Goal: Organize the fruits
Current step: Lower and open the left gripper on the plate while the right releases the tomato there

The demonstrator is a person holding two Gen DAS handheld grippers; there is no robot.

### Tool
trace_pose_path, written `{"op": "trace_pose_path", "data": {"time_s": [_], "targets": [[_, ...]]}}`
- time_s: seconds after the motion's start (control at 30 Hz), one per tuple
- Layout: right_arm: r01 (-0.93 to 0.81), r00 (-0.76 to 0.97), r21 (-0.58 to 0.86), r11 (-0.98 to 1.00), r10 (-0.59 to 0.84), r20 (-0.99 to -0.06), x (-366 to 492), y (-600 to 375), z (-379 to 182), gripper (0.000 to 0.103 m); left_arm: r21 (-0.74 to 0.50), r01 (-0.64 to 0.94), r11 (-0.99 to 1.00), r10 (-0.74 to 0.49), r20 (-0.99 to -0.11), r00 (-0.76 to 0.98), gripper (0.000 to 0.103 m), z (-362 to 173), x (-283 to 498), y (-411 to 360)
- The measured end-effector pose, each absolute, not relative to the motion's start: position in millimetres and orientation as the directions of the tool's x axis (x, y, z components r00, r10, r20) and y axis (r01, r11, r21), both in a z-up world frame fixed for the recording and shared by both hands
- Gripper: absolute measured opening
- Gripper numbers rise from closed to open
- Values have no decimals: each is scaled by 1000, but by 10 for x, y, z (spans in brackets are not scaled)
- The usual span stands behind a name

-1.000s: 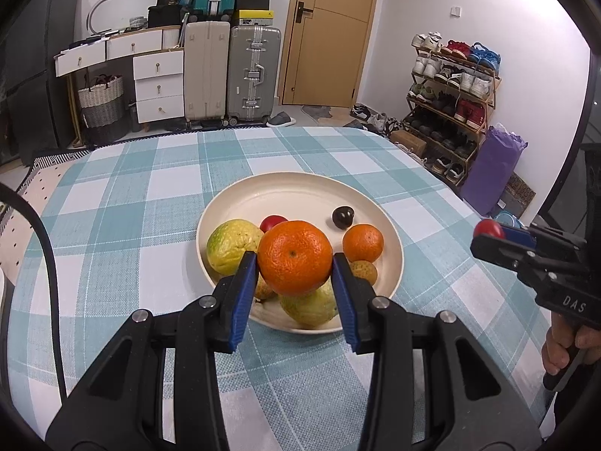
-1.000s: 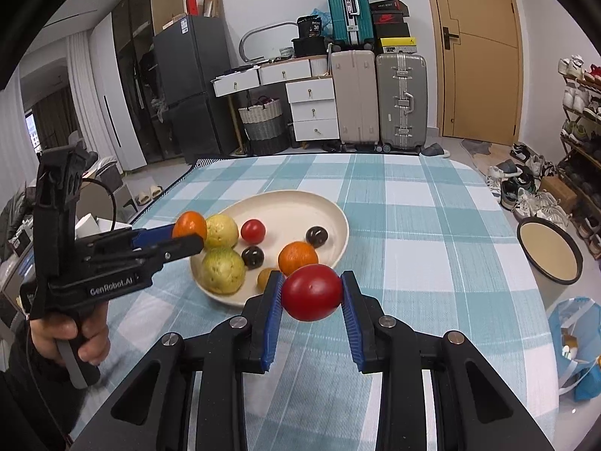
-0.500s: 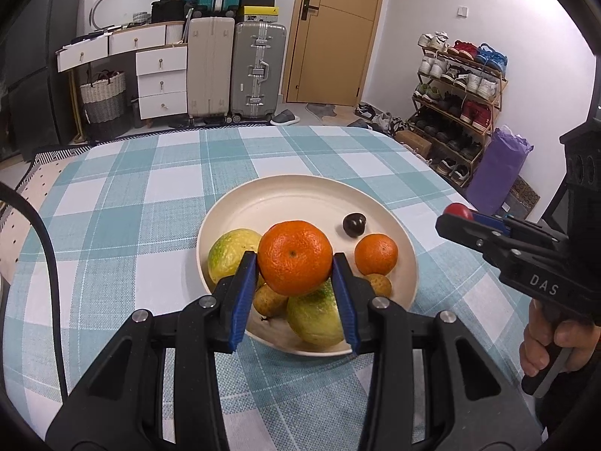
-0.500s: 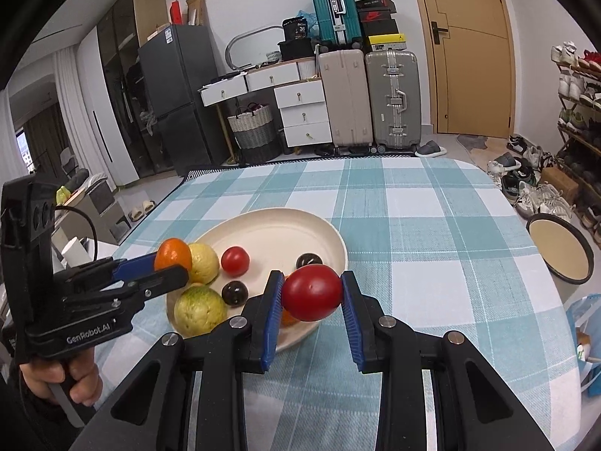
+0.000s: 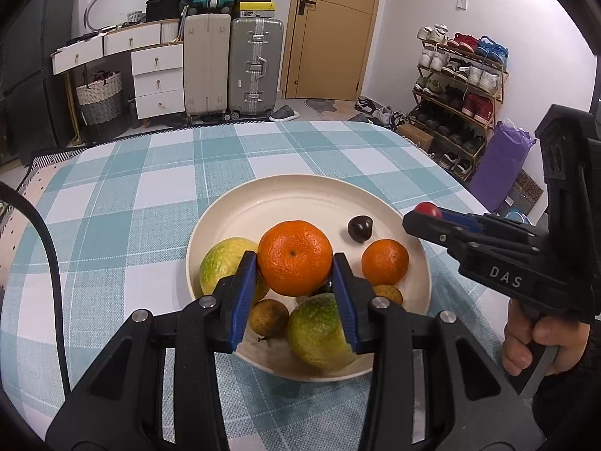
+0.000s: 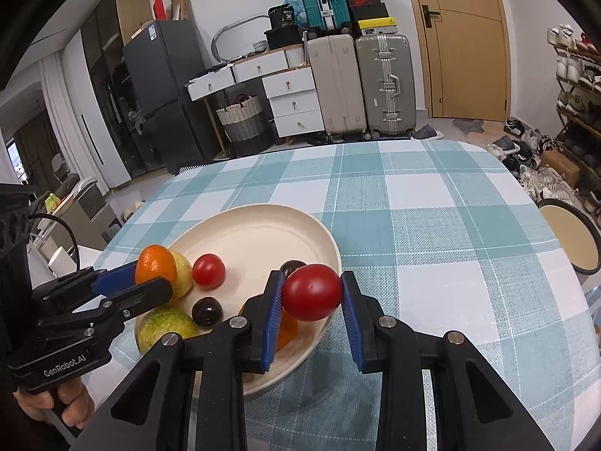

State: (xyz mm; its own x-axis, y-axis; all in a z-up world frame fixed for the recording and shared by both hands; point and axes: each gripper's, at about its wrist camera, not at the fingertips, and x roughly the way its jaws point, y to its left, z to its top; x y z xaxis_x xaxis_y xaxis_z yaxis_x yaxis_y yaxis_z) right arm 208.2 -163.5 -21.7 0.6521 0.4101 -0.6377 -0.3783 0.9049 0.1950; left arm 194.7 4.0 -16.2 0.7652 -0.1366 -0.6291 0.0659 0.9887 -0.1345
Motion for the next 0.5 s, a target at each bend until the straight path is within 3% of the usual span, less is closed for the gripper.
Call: {"op": "trace_pose_path", "data": {"time_s": [0.5], "targets": [[-388,630,191,901,411,-659,2163,-1553,-270,32,-113,93,989,-144,-643,752,37,-229,2068,-59]]}}
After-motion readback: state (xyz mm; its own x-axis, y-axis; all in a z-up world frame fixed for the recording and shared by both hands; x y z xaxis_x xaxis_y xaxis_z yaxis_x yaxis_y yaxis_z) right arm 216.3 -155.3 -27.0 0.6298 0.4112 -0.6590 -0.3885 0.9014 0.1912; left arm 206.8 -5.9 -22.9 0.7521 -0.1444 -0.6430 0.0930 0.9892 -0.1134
